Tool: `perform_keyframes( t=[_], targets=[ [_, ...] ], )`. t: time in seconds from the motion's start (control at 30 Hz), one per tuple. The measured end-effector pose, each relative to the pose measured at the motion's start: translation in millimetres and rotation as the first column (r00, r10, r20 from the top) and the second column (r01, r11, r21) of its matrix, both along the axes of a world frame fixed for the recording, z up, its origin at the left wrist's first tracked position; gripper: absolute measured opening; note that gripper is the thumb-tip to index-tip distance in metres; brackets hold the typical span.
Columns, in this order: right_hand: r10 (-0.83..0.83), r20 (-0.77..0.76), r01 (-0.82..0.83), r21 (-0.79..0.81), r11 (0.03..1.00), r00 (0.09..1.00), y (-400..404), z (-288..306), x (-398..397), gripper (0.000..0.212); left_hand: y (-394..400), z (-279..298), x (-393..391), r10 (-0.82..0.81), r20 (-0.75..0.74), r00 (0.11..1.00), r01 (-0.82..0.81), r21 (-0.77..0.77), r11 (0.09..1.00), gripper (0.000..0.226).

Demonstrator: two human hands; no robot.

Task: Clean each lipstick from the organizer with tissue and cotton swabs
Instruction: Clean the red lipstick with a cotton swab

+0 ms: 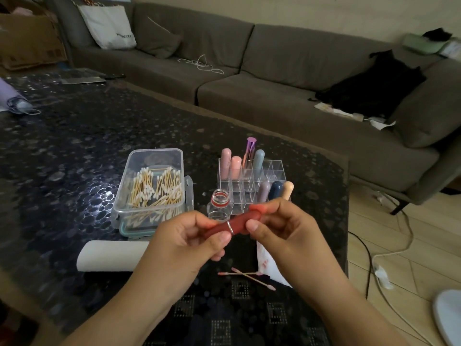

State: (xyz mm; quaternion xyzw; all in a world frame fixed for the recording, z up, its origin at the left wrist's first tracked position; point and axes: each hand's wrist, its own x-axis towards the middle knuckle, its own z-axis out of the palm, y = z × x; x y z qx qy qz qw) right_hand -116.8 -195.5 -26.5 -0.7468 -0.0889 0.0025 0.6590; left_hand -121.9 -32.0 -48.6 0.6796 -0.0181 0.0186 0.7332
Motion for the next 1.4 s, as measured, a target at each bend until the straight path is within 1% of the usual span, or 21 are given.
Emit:
perform_keyframes(
  t=[0.07,0.1,0.13,0.17,0.2,0.23,0.3,0.37,0.43,0.5,0.57,0.63,0.67,0.77,0.83,0.97,1.13,1.23,1.33,1.4],
  targets=[
    [-0.037,0.000,0.037,-0.049,0.998,0.999,1.3,-2.7,-1.6,0.011,-1.4,0.2,0.2,-0.010,-0.007,1.000,0.010,0.041,0.999,0.031],
    [-0.054,0.004,0.054,-0.070,0.996,0.999,2.3,-3.6,-2.5,0.011,-2.1,-0.6,0.1,-0.013,0.009,1.000,0.012,0.099,0.995,0.028],
    [-0.071,0.005,0.071,-0.086,0.994,0.997,3.5,-3.5,-3.9,0.011,-1.7,-2.3,-1.2,-0.008,0.049,0.999,-0.002,0.204,0.979,0.022],
    [-0.087,0.013,0.088,-0.103,0.991,0.996,4.5,-2.5,-5.4,0.012,-0.5,-2.7,-2.9,0.001,0.107,0.994,-0.036,0.330,0.943,0.017],
    [-0.106,0.031,0.109,-0.126,0.986,0.994,4.6,0.0,-6.9,0.014,1.1,-1.3,-4.8,0.009,0.173,0.985,-0.086,0.441,0.893,0.018],
    [-0.139,0.058,0.147,-0.156,0.977,0.989,3.0,3.4,-8.1,0.016,3.0,2.5,-6.7,0.021,0.235,0.972,-0.143,0.515,0.845,0.022],
    [-0.235,0.123,0.257,-0.218,0.942,0.964,-4.2,16.2,-5.4,0.019,7.3,15.0,-3.7,0.025,0.325,0.945,-0.219,0.577,0.787,0.028],
    [-0.305,0.189,0.351,-0.297,0.888,0.933,-15.0,33.6,4.3,0.020,9.9,31.2,7.8,-0.024,0.384,0.923,-0.253,0.652,0.715,0.025],
    [-0.321,0.253,0.399,-0.374,0.838,0.913,-24.9,53.3,20.6,0.020,9.0,49.1,24.2,-0.071,0.442,0.894,-0.300,0.710,0.637,0.029],
    [-0.314,0.304,0.423,-0.424,0.800,0.899,-31.9,71.1,43.9,0.019,5.2,67.4,40.5,-0.117,0.510,0.852,-0.361,0.736,0.573,0.027],
    [-0.308,0.327,0.440,-0.500,0.746,0.893,-36.8,81.7,71.7,0.021,-0.4,80.4,54.4,-0.187,0.517,0.835,-0.371,0.781,0.503,0.024],
    [-0.286,0.312,0.421,-0.597,0.683,0.906,-39.6,84.7,97.9,0.024,-5.2,85.1,70.8,-0.237,0.488,0.840,-0.367,0.833,0.414,0.022],
    [-0.273,0.294,0.401,-0.641,0.654,0.916,-40.7,82.9,108.9,0.025,-7.5,85.3,78.9,-0.248,0.479,0.842,-0.369,0.846,0.384,0.021],
    [-0.258,0.238,0.347,-0.731,0.587,0.936,-43.8,68.6,134.1,0.028,-12.3,79.2,100.3,-0.283,0.441,0.852,-0.351,0.881,0.316,0.021],
    [-0.242,0.227,0.327,-0.758,0.564,0.943,-45.4,57.5,144.9,0.027,-14.4,72.4,109.4,-0.304,0.412,0.859,-0.333,0.900,0.280,0.020],
    [-0.205,0.192,0.276,-0.783,0.557,0.960,-45.7,39.4,160.0,0.025,-15.9,58.1,119.7,-0.312,0.397,0.863,-0.311,0.905,0.290,0.018],
    [-0.175,0.109,0.190,-0.801,0.568,0.979,-44.1,22.0,172.9,0.025,-14.7,44.6,122.9,-0.242,0.406,0.881,-0.300,0.876,0.378,0.017],
    [-0.176,0.093,0.180,-0.791,0.584,0.980,-43.6,16.3,174.9,0.027,-12.6,38.1,123.1,-0.215,0.405,0.889,-0.300,0.868,0.397,0.017],
    [-0.173,0.087,0.175,-0.784,0.595,0.981,-42.9,17.0,172.4,0.040,-11.5,35.3,122.0,-0.181,0.409,0.894,-0.306,0.855,0.419,0.017],
    [-0.173,0.120,0.199,-0.788,0.582,0.978,-43.2,20.8,167.8,0.050,-12.5,36.0,118.6,-0.172,0.418,0.892,-0.311,0.844,0.438,0.015]
  ],
)
